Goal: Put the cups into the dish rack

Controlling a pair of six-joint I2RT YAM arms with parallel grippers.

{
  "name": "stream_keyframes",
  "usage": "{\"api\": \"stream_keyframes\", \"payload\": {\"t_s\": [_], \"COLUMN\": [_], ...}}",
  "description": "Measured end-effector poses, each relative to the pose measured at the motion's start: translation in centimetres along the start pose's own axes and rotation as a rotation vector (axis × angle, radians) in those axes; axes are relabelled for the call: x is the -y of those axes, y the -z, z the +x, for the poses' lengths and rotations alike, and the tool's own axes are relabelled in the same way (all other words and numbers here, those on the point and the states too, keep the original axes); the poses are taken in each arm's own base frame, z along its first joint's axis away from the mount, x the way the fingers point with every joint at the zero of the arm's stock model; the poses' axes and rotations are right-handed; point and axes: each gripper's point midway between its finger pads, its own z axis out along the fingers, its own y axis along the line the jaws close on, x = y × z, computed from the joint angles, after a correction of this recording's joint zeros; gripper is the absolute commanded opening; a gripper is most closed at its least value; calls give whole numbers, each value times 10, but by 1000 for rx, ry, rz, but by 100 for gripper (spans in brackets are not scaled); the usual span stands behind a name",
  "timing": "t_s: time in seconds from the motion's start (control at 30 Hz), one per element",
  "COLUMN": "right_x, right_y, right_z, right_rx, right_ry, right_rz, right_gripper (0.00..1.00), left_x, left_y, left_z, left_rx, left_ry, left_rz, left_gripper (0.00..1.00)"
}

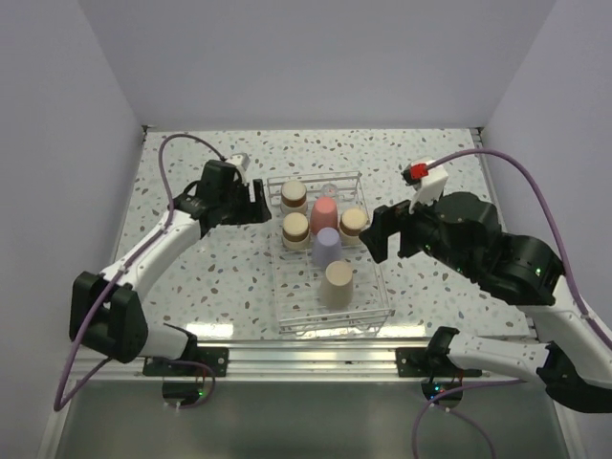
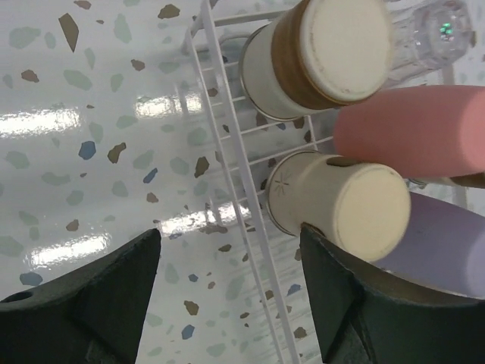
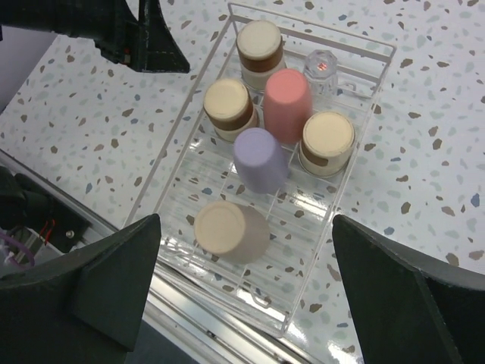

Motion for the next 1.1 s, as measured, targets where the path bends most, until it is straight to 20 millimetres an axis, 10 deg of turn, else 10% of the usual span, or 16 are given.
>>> {"api": "stream_keyframes", "payload": {"t_s": [0.3, 0.43, 0.57, 0.9, 1.1], "right_x": [21, 28, 32, 30, 29], "right_y": [25, 32, 33, 19, 15], "right_z": [-2, -7, -8, -6, -5], "right_rx": [14, 25, 30, -5, -15], "right_ry": [-27, -30, -29, -11, -6], "right_rz": [79, 113, 130, 158, 161], "right_gripper": [98, 98, 98, 98, 98], "left_x": [-25, -15, -9, -21, -27], "left_y": [-64, -77, -85, -96, -98], "left_z": [10, 6, -2, -23, -22], "left_rx": [-120, -118, -103, -63, -67], "left_ry": [-46, -62, -52, -46, -51], "left_rz": [-101, -63, -50, -111, -128], "left_gripper": [59, 17, 0, 0, 58]}}
